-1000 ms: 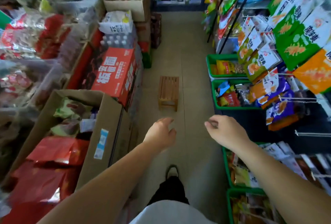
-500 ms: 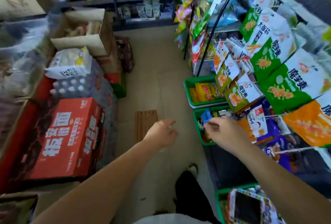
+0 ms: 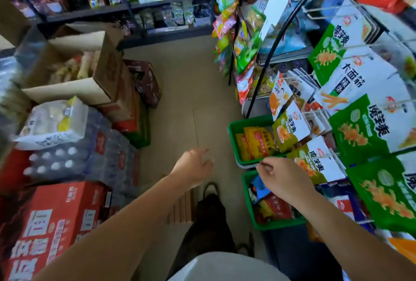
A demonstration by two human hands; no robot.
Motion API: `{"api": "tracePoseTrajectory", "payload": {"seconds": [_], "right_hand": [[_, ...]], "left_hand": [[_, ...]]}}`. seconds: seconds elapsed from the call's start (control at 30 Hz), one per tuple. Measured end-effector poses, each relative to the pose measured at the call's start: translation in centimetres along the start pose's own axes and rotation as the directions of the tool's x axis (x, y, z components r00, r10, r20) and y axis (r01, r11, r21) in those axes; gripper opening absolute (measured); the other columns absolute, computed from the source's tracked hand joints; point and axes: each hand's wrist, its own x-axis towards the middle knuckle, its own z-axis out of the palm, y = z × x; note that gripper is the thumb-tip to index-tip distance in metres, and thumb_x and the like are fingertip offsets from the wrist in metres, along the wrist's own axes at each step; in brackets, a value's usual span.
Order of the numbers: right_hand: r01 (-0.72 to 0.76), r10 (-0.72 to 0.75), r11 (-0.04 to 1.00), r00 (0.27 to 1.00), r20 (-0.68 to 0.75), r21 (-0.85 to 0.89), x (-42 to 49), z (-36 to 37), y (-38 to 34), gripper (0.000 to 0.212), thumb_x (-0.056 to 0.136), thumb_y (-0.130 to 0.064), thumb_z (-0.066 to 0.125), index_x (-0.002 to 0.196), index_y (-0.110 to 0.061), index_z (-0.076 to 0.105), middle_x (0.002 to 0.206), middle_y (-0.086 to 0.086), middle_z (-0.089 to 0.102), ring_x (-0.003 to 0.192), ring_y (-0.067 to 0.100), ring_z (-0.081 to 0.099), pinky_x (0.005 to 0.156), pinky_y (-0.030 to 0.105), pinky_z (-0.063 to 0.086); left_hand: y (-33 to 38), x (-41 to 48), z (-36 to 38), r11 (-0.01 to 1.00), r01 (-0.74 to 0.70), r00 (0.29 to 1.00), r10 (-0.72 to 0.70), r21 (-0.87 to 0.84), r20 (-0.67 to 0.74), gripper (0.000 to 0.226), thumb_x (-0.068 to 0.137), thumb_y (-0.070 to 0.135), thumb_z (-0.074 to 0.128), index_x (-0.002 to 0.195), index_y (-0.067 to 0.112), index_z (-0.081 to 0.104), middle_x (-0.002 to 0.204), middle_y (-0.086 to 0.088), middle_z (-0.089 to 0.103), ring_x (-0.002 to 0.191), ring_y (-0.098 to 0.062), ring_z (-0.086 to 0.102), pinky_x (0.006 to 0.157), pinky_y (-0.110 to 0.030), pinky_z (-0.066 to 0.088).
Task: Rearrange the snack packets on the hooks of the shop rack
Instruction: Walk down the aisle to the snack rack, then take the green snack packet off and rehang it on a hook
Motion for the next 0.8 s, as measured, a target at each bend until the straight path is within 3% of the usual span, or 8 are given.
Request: {"api": "tracePoseTrajectory", "payload": {"seconds": [0.13,0.3,0.4,0.47,0.57,0.7,0.8], "right_hand": [[-0.066,0.067,0.997,0.997,-0.032,0.029,6.9,-3.1,-0.3,0.042,0.103,-0.044,0.055,0.109,-0.006,0.072,0.100,0.005,0.079,0.091,0.024,0.075,0.077,0.047,0.063],[-0.131,0.135,0.990,0.989,-0.065,0.060,14.3,-6.2,-0.5,0.041,0.103,-0.049,0.049,0.088,-0.016,0.069,0.088,0.004,0.077,0.073,0.019,0.073,0.069,0.040,0.062],[-0.230,0.250,0.957,0.963,-0.101,0.177,16.4,-9.0,-0.3,0.042,0.105,-0.045,0.051,0.112,-0.010,0.074,0.109,0.010,0.078,0.101,0.027,0.074,0.087,0.050,0.060],[-0.260,0.296,0.939,0.944,-0.144,0.227,16.9,-10.6,0.3,0.037,0.105,-0.045,0.052,0.117,-0.018,0.075,0.115,0.002,0.078,0.106,0.023,0.073,0.090,0.047,0.060],[-0.263,0.336,0.913,0.919,-0.206,0.312,17.0,-12.0,1.3,0.033,0.103,-0.047,0.056,0.112,-0.023,0.077,0.110,0.000,0.079,0.098,0.024,0.075,0.088,0.049,0.060],[-0.275,0.389,0.892,0.872,-0.298,0.360,18.2,-14.2,1.6,0.036,0.100,-0.050,0.056,0.117,-0.025,0.077,0.114,-0.003,0.079,0.102,0.020,0.075,0.093,0.048,0.060],[-0.324,0.449,0.873,0.825,-0.343,0.364,19.5,-15.9,1.5,0.044,0.095,-0.057,0.053,0.121,-0.031,0.076,0.115,-0.009,0.079,0.104,0.015,0.074,0.092,0.045,0.060]], "left_hand": [[2.7,8.2,-3.0,0.996,-0.043,0.999,0.040,0.077,0.036,0.055,0.102,0.033,0.052,0.155,0.020,0.043,0.147,-0.013,0.058,0.134,-0.029,0.057,0.109,-0.035,0.050],[8.1,16.8,-5.7,0.967,-0.184,0.978,0.162,0.179,0.128,0.046,0.102,0.031,0.051,0.147,0.018,0.053,0.142,-0.012,0.063,0.130,-0.031,0.059,0.105,-0.036,0.050],[11.6,20.6,-6.4,0.939,-0.282,0.950,0.246,0.195,0.190,0.039,0.101,0.031,0.053,0.138,0.021,0.059,0.136,-0.009,0.065,0.125,-0.030,0.062,0.099,-0.036,0.052],[13.9,22.3,-6.7,0.914,-0.359,0.921,0.315,0.187,0.231,0.035,0.101,0.031,0.054,0.133,0.022,0.062,0.134,-0.006,0.066,0.123,-0.027,0.063,0.097,-0.037,0.054],[17.1,24.1,-7.0,0.881,-0.441,0.881,0.387,0.174,0.273,0.045,0.102,0.035,0.053,0.145,0.021,0.055,0.145,-0.004,0.060,0.128,-0.023,0.061,0.100,-0.032,0.050],[21.0,26.5,-6.8,0.791,-0.594,0.783,0.529,0.145,0.327,0.043,0.102,0.036,0.055,0.142,0.020,0.057,0.140,-0.005,0.064,0.114,-0.021,0.068,0.096,-0.034,0.056],[23.9,29.0,-6.9,0.730,-0.670,0.719,0.593,0.135,0.362,0.045,0.102,0.035,0.055,0.144,0.021,0.056,0.144,-0.003,0.062,0.124,-0.018,0.063,0.104,-0.035,0.052]]}}
